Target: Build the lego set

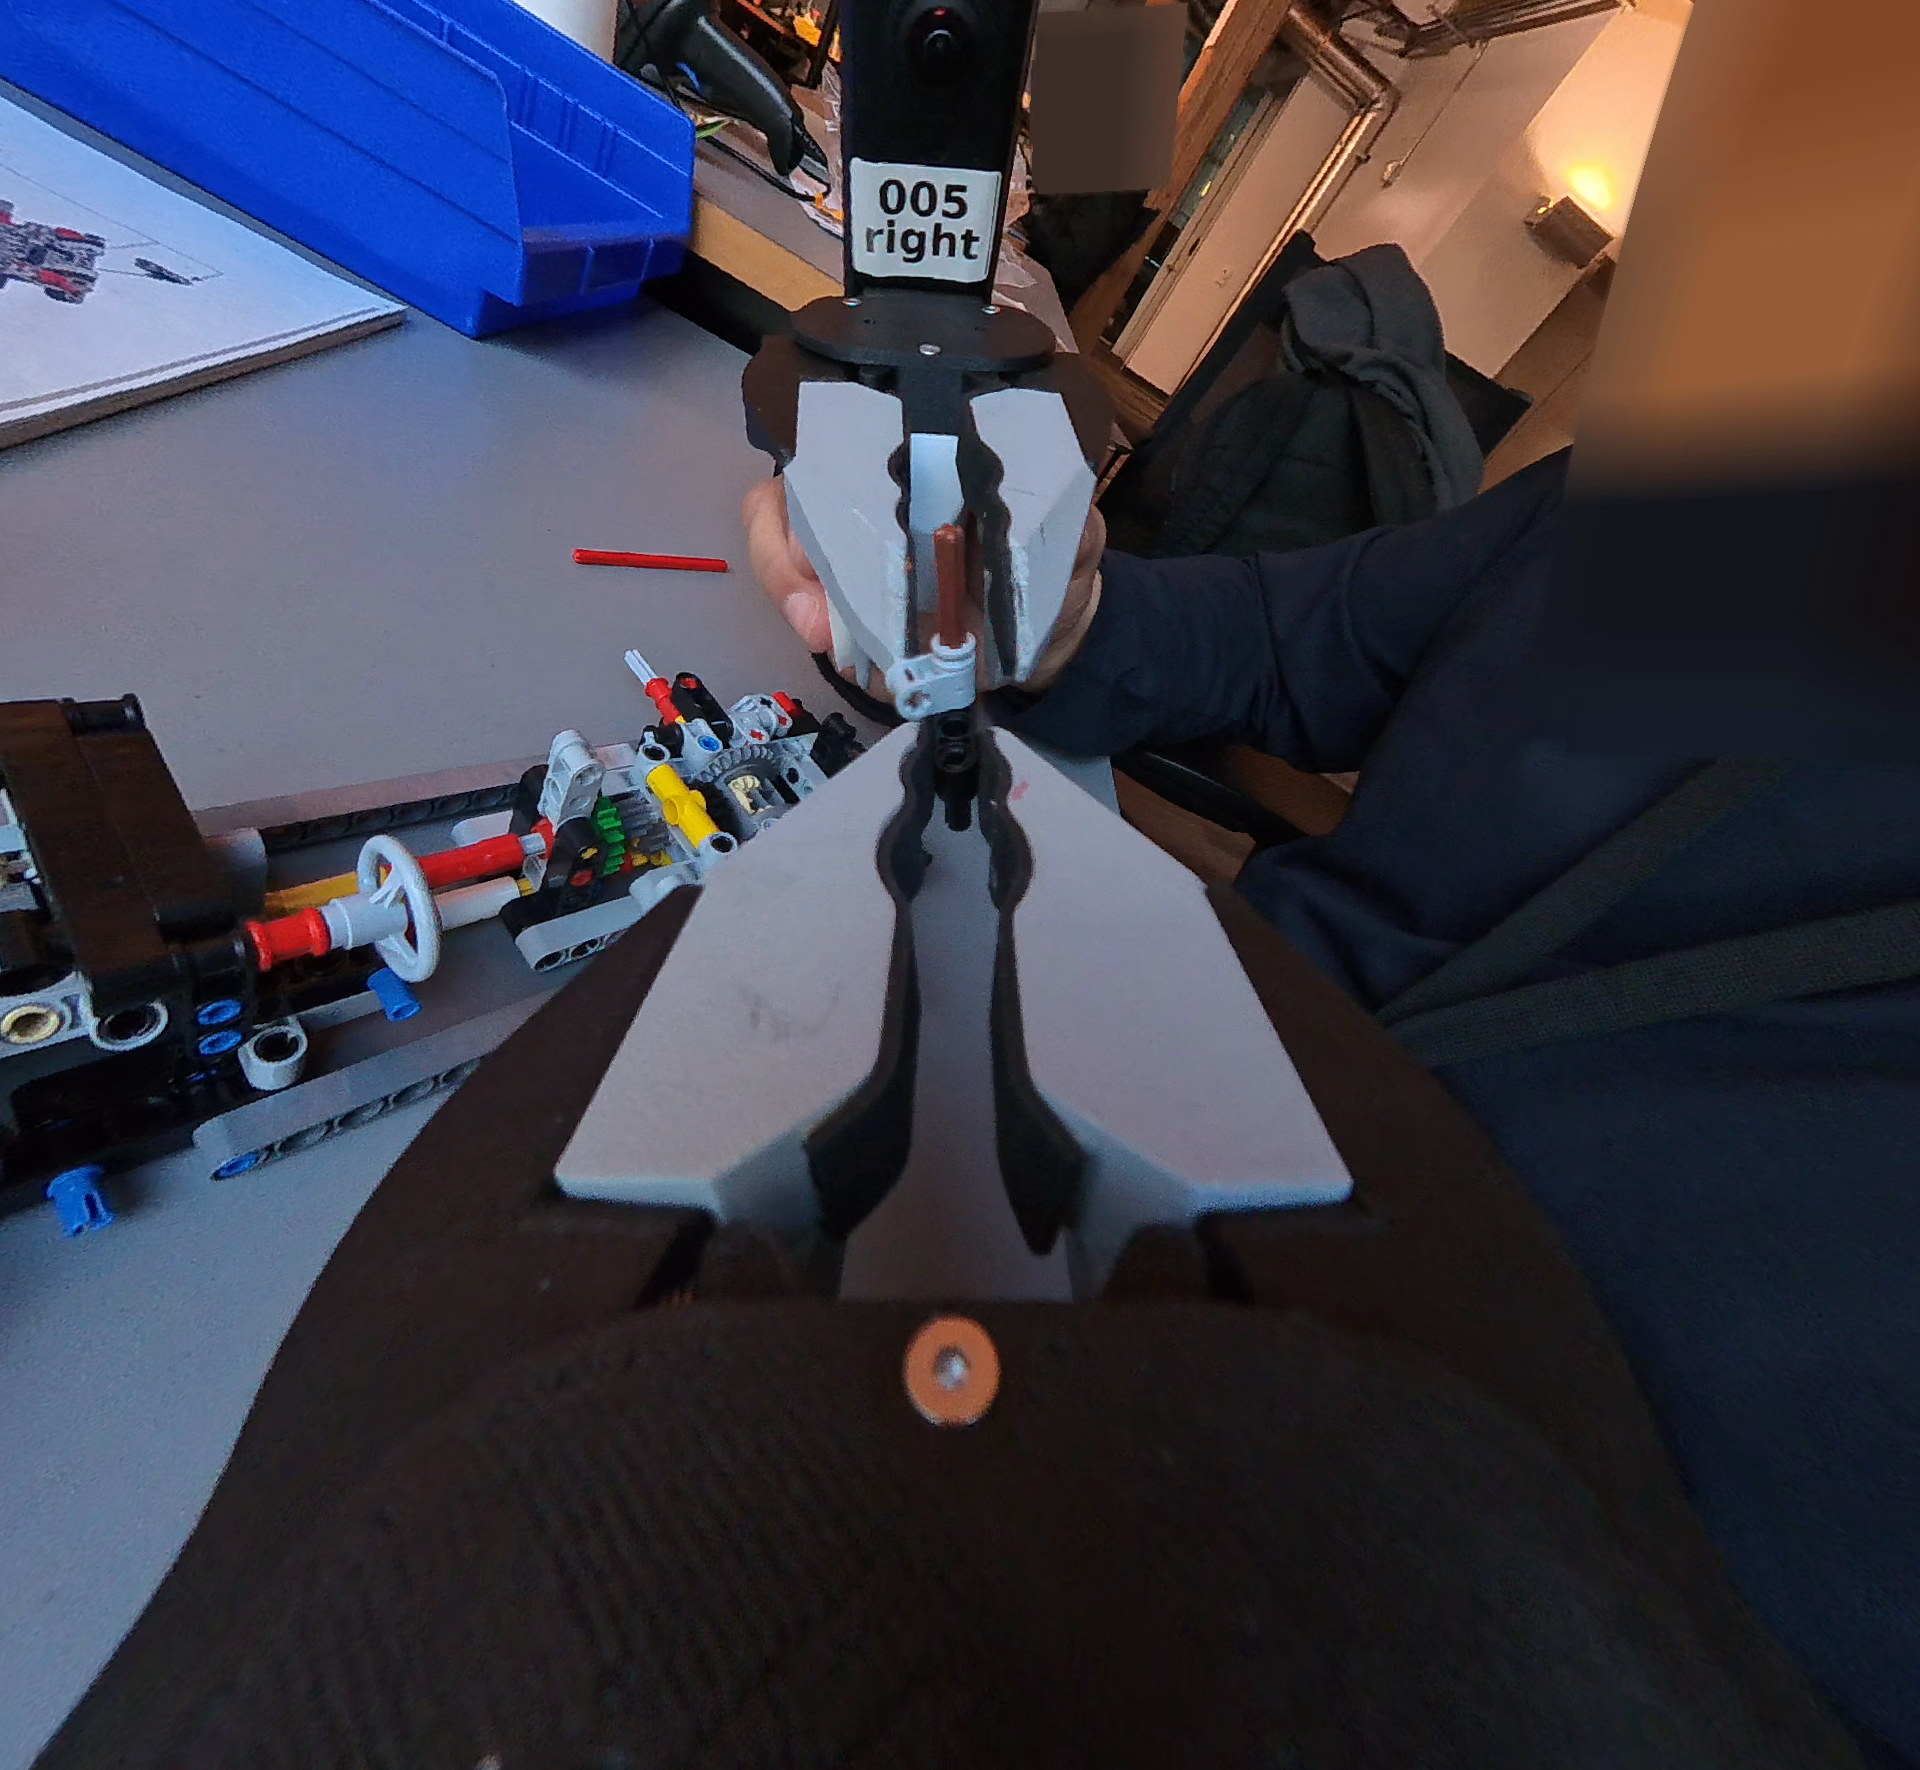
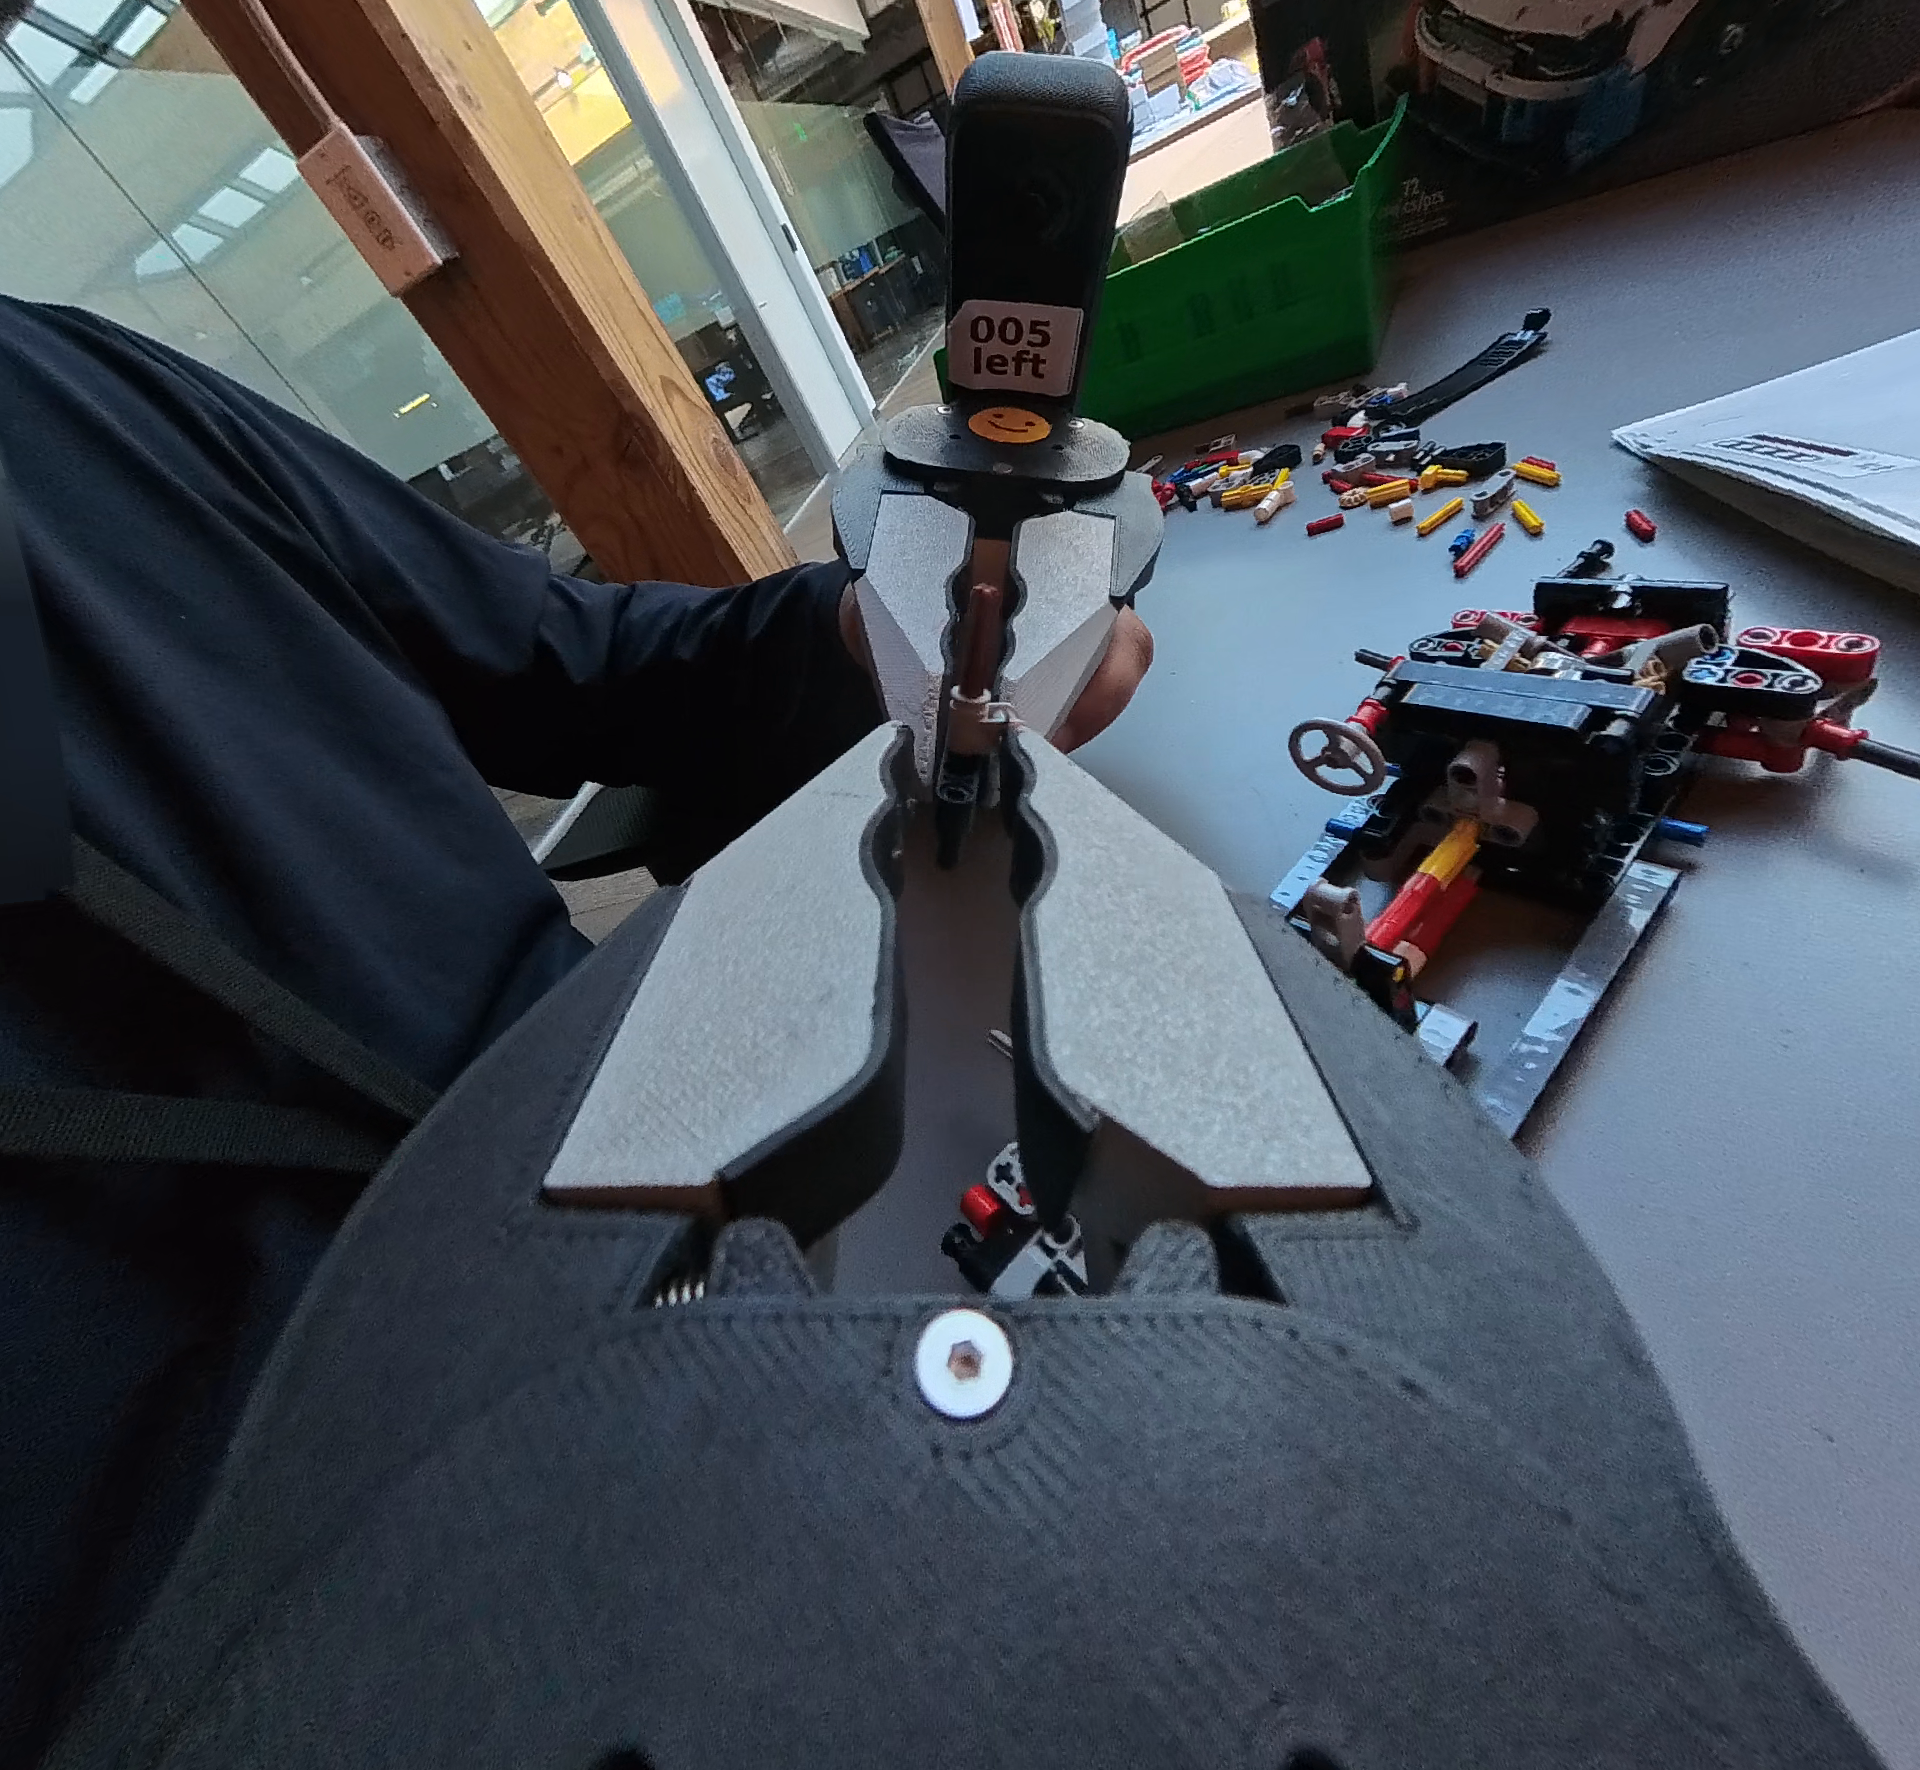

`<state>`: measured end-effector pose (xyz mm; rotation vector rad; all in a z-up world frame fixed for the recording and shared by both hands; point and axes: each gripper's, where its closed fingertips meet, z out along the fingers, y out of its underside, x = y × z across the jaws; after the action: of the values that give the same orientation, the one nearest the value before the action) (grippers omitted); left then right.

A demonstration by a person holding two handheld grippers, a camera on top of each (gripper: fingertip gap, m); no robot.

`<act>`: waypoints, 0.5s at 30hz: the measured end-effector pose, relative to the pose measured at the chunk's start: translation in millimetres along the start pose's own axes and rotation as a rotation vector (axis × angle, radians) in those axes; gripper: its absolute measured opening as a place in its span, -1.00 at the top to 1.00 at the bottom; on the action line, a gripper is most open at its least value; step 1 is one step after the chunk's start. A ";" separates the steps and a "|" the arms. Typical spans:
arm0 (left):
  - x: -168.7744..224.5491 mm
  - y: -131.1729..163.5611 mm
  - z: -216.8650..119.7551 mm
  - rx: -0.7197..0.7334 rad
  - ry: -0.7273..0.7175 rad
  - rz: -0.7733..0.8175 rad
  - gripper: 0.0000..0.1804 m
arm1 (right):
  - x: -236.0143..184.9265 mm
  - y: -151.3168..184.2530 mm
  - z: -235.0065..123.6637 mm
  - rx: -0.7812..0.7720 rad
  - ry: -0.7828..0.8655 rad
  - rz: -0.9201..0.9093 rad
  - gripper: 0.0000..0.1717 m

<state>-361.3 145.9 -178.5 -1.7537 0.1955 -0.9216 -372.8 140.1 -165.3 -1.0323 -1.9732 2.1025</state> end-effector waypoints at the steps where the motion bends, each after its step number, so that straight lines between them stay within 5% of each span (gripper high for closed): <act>1: 0.8 0.1 0.4 -0.001 0.004 0.001 0.95 | -0.6 0.2 0.2 -0.001 -0.003 -0.001 0.84; 15: -2.2 -11.3 -33.6 0.015 -0.024 0.163 0.95 | -3.1 -6.6 -7.3 0.047 -0.011 -0.021 0.83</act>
<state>-388.5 126.6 -166.2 -1.7067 0.3104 -0.7821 -369.2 146.0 -157.6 -0.9898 -1.9213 2.1371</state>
